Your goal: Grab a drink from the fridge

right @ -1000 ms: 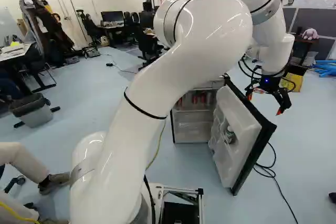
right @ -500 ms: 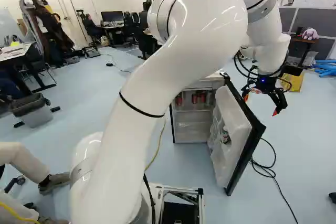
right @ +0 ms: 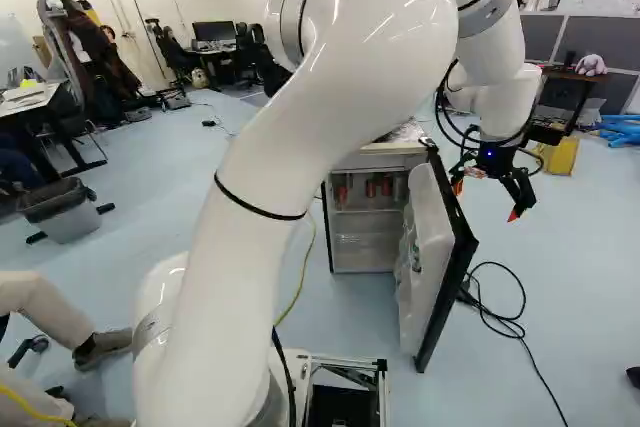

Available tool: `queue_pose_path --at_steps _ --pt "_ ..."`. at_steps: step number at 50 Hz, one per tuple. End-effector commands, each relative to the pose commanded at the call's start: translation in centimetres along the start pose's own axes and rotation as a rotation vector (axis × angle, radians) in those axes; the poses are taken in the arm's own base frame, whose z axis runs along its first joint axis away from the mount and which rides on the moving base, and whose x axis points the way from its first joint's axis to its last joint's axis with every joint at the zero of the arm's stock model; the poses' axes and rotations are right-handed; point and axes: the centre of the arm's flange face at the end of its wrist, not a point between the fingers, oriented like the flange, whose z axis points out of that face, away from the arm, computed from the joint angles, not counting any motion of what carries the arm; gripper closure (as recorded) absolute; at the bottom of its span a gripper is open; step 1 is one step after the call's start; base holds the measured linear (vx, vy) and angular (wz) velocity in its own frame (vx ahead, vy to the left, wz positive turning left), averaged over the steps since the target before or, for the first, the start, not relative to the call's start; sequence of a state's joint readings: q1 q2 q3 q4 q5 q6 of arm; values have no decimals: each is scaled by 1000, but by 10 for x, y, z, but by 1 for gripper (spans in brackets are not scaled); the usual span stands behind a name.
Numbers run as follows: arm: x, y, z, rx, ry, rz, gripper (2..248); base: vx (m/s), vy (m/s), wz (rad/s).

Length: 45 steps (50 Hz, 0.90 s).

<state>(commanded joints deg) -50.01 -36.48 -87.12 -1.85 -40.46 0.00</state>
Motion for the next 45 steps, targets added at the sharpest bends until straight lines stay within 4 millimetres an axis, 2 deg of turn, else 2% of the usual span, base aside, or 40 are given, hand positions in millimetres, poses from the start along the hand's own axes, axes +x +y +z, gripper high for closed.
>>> queue_pose_path --at_steps 45 --pt "-41 -32 -8 9 -44 -49 3 0 0 0"
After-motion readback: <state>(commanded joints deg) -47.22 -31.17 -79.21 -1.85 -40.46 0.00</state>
